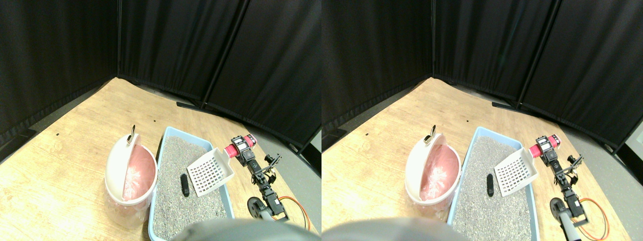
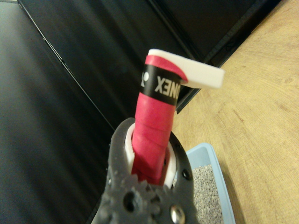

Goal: Scoop (unimanual)

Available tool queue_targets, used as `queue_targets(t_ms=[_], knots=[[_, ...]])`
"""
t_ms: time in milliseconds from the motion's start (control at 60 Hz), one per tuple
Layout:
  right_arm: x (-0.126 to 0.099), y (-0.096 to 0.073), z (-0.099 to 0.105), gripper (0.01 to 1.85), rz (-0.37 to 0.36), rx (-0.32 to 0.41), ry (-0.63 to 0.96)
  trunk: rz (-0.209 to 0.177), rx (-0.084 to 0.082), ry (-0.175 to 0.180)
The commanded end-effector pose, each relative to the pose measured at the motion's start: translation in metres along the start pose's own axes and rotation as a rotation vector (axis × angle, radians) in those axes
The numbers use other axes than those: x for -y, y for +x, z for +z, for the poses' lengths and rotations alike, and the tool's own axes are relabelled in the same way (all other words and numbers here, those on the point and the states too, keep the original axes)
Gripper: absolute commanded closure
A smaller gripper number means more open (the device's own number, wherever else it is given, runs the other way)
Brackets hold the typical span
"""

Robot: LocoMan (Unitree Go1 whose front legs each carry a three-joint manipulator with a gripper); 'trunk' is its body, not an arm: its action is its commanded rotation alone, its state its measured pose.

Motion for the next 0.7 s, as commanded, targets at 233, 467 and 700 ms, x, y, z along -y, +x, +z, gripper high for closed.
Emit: queue_targets(t_ms=[233, 467, 700], knots=[[-0.006, 0.0, 0.023, 1.8, 0.095, 0.04, -0.1, 0.008, -0.027, 0.006], [-0.018, -0.004, 0.031, 1.8, 0.164, -0.027, -0.139, 0.007, -0.027, 0.007], [-0.031, 0.0, 0.017, 1.8, 0.152, -0.059, -0.126, 0.0, -0.024, 0.005]])
